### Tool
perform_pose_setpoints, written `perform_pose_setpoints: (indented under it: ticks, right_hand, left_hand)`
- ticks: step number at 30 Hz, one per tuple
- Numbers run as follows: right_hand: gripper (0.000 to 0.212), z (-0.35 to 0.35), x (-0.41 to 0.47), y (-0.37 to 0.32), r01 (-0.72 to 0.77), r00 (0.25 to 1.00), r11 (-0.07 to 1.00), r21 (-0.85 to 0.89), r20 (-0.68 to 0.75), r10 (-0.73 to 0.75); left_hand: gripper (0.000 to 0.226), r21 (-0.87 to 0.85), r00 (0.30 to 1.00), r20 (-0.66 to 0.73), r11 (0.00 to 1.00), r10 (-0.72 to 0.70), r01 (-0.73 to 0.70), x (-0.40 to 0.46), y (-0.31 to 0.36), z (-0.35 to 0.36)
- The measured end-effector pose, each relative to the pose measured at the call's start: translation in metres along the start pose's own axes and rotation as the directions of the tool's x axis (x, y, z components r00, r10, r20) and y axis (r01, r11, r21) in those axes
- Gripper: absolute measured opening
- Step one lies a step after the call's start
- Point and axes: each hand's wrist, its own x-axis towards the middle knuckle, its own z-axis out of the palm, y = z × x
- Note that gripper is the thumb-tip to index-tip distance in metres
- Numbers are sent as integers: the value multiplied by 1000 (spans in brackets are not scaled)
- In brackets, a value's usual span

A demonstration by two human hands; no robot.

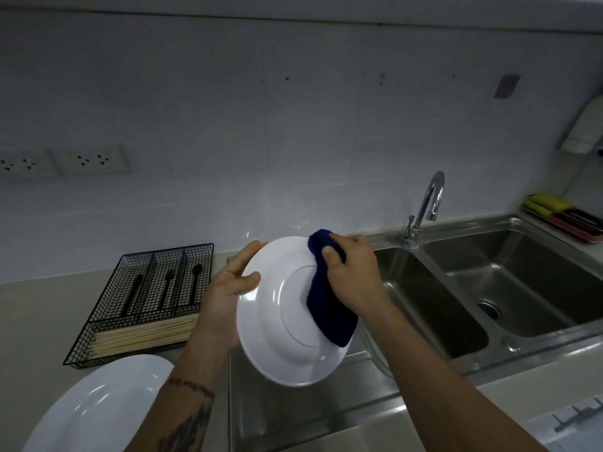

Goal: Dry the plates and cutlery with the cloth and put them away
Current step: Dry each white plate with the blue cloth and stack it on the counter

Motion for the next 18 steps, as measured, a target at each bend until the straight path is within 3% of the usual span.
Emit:
perform_pose_setpoints:
  ticks: [3,5,7,11,13,16,18]
  right_hand:
    - [71,0,-21,-9,241,951,969,-46,209,-227]
    - [76,0,-29,3,353,905,934,-46,268,-329]
    - [69,1,-31,24,356,909,933,-46,249,-335]
    - [60,9,-32,31,227,966,971,-70,144,-215]
    - [56,14,-30,14,282,956,954,-104,118,-270]
    - [55,15,-26,-8,472,880,868,-156,135,-454]
    - [58,12,-21,-7,486,874,854,-185,118,-472]
  left_hand:
    - [62,-29,999,-18,999,34,-35,1,4,0]
    - [61,-50,999,-7,998,35,-35,-2,4,-1]
    - [57,-64,1000,1,998,24,-24,-6,4,-1]
    - [56,-48,1000,8,999,-12,12,-8,0,7]
    - [55,-48,999,23,998,-24,26,-6,-1,13]
    - [56,-78,999,43,997,-14,18,-3,3,18]
    - [57,-96,999,39,995,9,-6,-2,6,18]
